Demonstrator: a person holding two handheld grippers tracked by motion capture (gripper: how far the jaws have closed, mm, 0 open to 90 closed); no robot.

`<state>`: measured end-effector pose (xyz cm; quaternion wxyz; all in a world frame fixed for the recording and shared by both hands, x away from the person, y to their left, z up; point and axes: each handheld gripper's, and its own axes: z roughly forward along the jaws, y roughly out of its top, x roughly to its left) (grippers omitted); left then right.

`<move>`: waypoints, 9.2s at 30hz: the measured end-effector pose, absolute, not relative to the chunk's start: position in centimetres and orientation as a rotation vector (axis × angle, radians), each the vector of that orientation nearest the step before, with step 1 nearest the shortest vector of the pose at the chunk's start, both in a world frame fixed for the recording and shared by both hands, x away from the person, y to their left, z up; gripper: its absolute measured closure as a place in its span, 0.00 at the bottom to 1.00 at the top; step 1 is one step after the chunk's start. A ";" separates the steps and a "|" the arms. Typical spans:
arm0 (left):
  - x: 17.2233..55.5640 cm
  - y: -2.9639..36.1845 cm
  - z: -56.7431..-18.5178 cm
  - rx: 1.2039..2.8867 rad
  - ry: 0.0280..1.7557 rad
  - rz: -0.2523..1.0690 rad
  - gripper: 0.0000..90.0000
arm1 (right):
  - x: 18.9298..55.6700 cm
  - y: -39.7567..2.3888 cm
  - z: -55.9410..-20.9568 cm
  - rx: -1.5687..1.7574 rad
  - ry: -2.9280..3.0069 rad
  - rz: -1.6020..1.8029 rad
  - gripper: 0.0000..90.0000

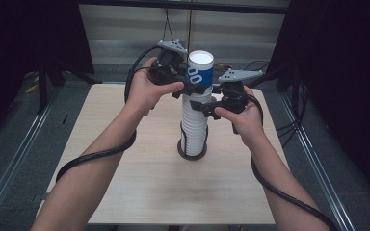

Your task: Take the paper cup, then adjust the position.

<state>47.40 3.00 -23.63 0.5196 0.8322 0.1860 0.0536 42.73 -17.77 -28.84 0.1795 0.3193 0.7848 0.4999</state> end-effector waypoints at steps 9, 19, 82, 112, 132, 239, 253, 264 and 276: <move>47.3 3.4 -23.0 1.950 0.452 0.131 0.24 | 42.7 -17.7 -28.9 0.894 2.218 1.406 0.14; 47.2 4.0 -22.0 1.879 0.446 0.124 0.26 | 42.7 -17.7 -28.9 0.890 2.217 1.401 0.14; 45.5 13.5 -21.9 1.806 0.525 0.203 0.26 | 42.4 -17.9 -29.6 0.874 2.240 1.365 0.16; 44.3 15.2 -28.3 1.847 0.563 0.167 0.26 | 41.5 -18.8 -30.3 0.911 2.227 1.422 0.14; 43.2 15.2 -31.0 1.890 0.554 0.144 0.26 | 39.5 -19.8 -32.5 0.867 2.269 1.386 0.14; 39.8 11.9 -39.8 2.339 0.437 0.064 0.28 | 35.7 -18.3 -41.2 0.819 2.402 1.396 0.15; 40.2 11.9 -39.9 2.438 0.402 0.050 0.28 | 35.7 -18.0 -41.6 0.805 2.429 1.378 0.15; 40.1 11.1 -39.6 2.498 0.373 0.062 0.28 | 35.6 -17.9 -42.1 0.785 2.460 1.369 0.15; 40.2 10.4 -39.8 2.552 0.351 0.046 0.28 | 35.4 -17.7 -42.3 0.765 2.483 1.371 0.15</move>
